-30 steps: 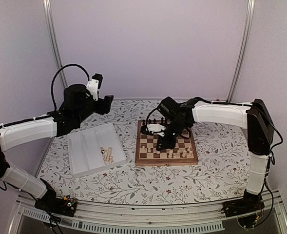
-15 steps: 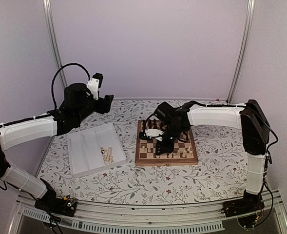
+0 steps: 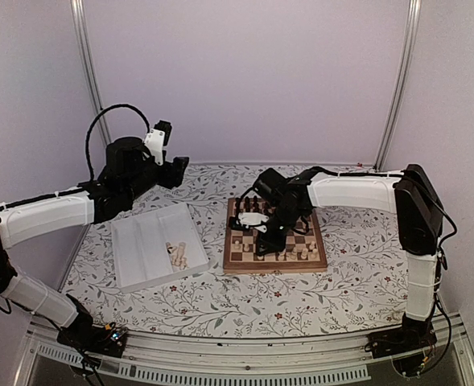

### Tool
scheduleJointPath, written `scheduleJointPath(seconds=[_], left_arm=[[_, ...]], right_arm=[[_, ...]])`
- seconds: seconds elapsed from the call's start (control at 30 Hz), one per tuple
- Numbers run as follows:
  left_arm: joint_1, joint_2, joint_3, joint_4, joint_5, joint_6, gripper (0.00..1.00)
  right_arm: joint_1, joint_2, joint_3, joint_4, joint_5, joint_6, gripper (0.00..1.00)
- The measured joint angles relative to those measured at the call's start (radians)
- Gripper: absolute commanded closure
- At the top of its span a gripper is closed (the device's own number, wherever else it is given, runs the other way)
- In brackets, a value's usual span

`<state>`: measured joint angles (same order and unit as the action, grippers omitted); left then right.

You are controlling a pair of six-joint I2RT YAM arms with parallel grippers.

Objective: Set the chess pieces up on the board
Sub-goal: Place the chess piece on the chessboard, then pick up the chess piece from the storage box.

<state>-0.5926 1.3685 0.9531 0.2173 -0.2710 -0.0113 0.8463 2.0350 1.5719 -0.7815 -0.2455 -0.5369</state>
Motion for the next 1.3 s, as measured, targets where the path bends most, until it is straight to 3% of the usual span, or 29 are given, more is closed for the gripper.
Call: scheduleJointPath(seconds=[0.33,0.4,0.57,0.8,0.93,1.3], left_arm=[[0.000,0.001,0.003,-0.023,0.005,0.002,0.32],[0.000,0.006,0.029,-0.083,-0.007,-0.021,0.35],[0.004,0.016,0.144,-0.363,0.000,-0.169,0.54],[0.006,0.013,0.154,-0.697,0.105,-0.354,0.53],[0.006,0.053,0.125,-0.779,0.161,-0.425,0.58],[-0.028,0.290,0.116,-0.856,0.298,-0.489,0.66]], right_arm=[[0.006,0.001,0.040,-0.019,-0.008,0.006,0.64],[0.005,-0.001,0.059,-0.024,-0.011,0.007,0.61],[-0.009,-0.064,0.057,-0.031,0.010,0.010,0.59],[-0.140,-0.225,0.050,0.002,0.023,0.022,0.59],[-0.203,-0.270,0.009,0.037,0.021,0.028,0.58],[-0.183,-0.360,-0.159,0.078,-0.009,0.032,0.58]])
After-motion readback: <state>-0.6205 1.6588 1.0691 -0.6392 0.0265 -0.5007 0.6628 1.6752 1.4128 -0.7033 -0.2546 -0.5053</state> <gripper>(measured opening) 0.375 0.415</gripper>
